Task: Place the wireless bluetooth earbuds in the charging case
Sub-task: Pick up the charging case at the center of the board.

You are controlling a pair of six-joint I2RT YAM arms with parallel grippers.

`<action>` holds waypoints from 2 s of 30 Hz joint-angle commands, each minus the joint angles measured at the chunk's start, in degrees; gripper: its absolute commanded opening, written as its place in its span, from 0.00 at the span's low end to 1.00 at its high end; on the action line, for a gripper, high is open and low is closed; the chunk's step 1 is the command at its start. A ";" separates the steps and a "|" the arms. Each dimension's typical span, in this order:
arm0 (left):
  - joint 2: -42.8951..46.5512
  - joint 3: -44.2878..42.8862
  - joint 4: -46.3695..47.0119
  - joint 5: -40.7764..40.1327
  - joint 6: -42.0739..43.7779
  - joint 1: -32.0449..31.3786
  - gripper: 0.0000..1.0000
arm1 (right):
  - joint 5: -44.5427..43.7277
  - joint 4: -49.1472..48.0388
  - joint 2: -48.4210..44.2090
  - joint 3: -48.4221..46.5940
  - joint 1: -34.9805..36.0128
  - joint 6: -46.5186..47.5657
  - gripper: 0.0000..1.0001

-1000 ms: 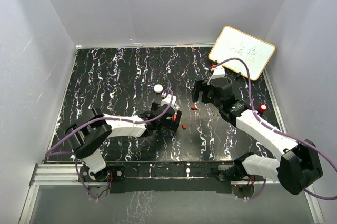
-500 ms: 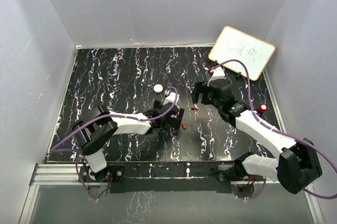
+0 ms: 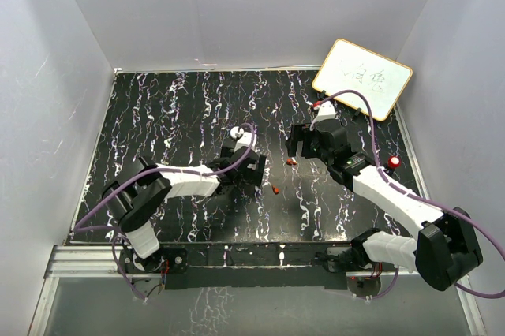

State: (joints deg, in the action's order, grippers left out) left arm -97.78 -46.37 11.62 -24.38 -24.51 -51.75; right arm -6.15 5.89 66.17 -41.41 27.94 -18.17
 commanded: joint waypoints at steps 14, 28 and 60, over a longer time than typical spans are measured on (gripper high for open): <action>13.30 -0.16 -3.92 1.92 2.97 7.30 0.96 | 14.47 -3.74 7.04 0.69 1.04 0.29 0.74; 29.07 6.19 -5.54 11.20 -1.23 15.44 0.97 | 14.52 -10.04 18.31 -2.58 14.80 13.03 0.75; 32.35 13.50 -6.26 31.09 -6.86 27.30 0.88 | 12.50 -21.97 37.95 -11.25 21.54 24.43 0.67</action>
State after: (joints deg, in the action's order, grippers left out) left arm -67.05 -33.71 5.96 3.60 -30.61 -25.74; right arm 7.42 -12.93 103.09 -50.26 49.12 4.60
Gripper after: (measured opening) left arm 0.888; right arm 0.689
